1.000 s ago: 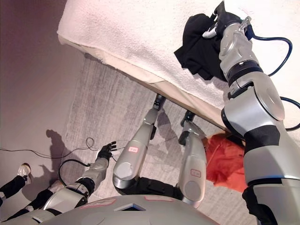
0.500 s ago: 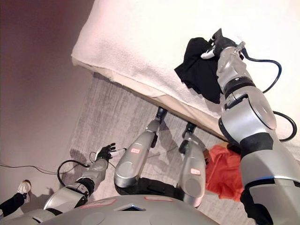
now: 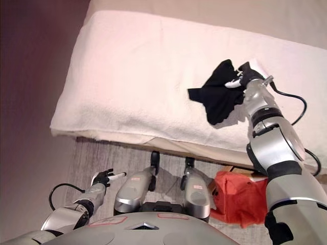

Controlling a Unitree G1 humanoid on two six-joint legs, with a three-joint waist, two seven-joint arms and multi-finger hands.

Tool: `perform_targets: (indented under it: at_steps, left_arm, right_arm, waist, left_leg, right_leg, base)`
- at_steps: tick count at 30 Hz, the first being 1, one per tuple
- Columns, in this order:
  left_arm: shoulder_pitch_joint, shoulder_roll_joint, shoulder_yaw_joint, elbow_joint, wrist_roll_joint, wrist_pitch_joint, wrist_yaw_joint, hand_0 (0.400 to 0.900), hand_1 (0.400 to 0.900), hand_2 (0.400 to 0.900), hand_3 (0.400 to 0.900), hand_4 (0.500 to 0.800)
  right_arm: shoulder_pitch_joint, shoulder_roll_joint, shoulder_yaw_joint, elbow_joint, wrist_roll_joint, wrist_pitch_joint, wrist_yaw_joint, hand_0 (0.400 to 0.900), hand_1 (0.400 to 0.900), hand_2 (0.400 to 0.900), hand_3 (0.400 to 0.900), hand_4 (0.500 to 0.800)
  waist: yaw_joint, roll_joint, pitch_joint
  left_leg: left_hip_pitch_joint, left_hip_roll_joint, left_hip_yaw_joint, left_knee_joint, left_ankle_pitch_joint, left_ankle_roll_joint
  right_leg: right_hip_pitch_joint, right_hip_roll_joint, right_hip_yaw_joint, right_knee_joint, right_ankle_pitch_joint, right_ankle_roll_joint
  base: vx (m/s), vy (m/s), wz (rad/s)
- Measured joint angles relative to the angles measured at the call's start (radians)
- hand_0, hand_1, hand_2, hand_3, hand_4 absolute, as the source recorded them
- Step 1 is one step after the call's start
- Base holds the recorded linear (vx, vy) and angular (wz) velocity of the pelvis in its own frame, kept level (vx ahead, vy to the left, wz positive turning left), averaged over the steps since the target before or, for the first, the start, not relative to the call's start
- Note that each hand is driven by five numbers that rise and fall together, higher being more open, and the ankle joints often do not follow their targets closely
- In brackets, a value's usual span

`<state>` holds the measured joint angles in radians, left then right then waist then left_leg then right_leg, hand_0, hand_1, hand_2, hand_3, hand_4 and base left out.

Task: Put the clothes on the bed into the basket.

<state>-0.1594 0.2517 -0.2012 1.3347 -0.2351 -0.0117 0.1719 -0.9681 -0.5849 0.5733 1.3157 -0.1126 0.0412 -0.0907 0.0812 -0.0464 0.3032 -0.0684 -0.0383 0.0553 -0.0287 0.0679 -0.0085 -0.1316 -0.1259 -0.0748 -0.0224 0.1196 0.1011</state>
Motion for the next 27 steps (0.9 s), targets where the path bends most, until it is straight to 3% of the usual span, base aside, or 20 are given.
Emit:
perform_targets:
  at_steps: [12,16,23,27]
  left_arm:
    - [0.076,-0.009,0.000,0.027,0.048,0.032,-0.028,0.900,0.900,0.900,0.900,0.800]
    - [0.090,-0.014,0.000,0.027,0.078,0.034,-0.029,0.900,0.900,0.900,0.900,0.800]
    - [0.071,-0.014,0.000,0.032,0.114,0.038,-0.049,0.900,0.900,0.900,0.900,0.800]
    - [0.060,-0.014,-0.004,0.032,0.124,0.041,-0.057,0.900,0.900,0.900,0.900,0.800]
  right_arm:
    - [0.331,-0.142,-0.129,-0.223,0.004,0.002,0.031,0.400,0.400,0.400,0.400,0.500]
    - [0.457,-0.178,-0.191,-0.304,0.003,-0.002,0.042,0.400,0.400,0.400,0.400,0.500]
    - [0.596,-0.205,-0.266,-0.255,0.003,0.002,0.066,0.400,0.400,0.400,0.400,0.500]
    - [0.630,-0.203,-0.276,-0.126,0.004,0.000,0.087,0.400,0.400,0.400,0.400,0.500]
  waist:
    - [-0.128,-0.009,-0.125]
    - [-0.145,-0.005,-0.135]
    - [-0.194,0.007,-0.155]
    - [-0.193,0.015,-0.163]
  left_leg:
    - [0.099,0.034,0.123,-0.053,-0.026,-0.002]
    - [0.121,0.043,0.170,-0.053,-0.037,0.000]
    - [0.146,0.048,0.210,-0.054,-0.051,-0.004]
    - [0.155,0.049,0.220,-0.054,-0.056,0.000]
  right_leg:
    - [0.027,0.056,0.121,-0.028,-0.001,0.003]
    - [0.031,0.066,0.164,-0.032,0.001,0.012]
    - [0.036,0.069,0.182,-0.043,-0.001,0.009]
    - [0.043,0.070,0.187,-0.042,0.002,0.013]
  base:
    - [0.05,0.031,-0.37]
    - [0.03,0.025,-0.29]
    - [0.02,0.014,-0.13]
    - [0.01,-0.001,-0.05]
